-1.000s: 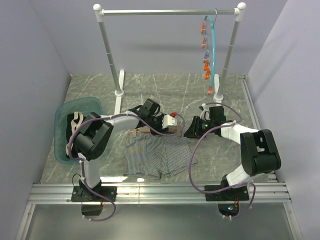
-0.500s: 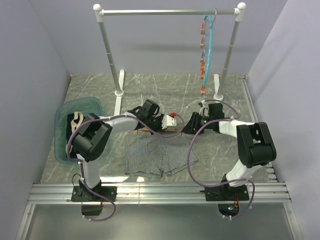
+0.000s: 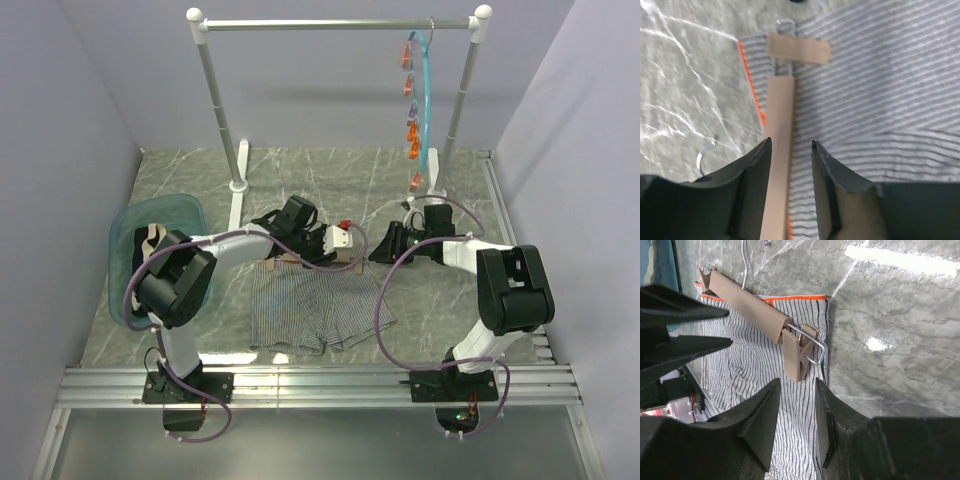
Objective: Clip the underwear to the hanger
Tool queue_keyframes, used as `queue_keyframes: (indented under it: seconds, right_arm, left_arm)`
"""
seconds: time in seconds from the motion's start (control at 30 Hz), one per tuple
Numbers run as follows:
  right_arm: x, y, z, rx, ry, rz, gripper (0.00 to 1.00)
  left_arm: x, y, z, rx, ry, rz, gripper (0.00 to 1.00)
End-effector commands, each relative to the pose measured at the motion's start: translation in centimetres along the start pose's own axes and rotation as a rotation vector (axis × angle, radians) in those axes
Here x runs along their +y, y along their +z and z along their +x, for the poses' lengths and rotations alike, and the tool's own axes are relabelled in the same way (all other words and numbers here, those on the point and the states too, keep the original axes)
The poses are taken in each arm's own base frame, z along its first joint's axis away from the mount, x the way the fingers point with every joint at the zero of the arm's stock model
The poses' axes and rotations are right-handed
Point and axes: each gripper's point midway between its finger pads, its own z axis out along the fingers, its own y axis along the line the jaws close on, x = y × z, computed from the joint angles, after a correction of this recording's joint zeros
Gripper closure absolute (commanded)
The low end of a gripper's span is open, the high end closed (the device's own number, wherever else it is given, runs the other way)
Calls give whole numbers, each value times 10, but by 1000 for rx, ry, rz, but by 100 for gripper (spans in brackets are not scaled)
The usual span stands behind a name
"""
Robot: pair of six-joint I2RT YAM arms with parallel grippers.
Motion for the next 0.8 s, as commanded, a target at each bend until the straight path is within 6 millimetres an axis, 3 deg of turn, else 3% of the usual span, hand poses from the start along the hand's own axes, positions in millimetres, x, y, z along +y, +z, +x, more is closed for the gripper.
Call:
queue_keyframes:
  seconds: [0.0,0.2,0.37,0.6,0.77]
  right_arm:
    - [13,-8,-22,-49,-89,-29,58]
    - [13,-11,-30,-61,-113,-20,57]
    - [14,-10,-34,-59,-113,-35,57]
    - [10,-5,-21,-28,-47,-45,57]
    - [9,-9,-13,-23,-45,-39,57]
  left_arm:
    - [15,6,-20,-41,33,13,56]
    - [14,23,-18,-37,39,77,58]
    - [5,28,-3,-5,49,129,61]
    - [-6,35,13,39,45,197,72]
    - [-20,34,20,55,63,219,65]
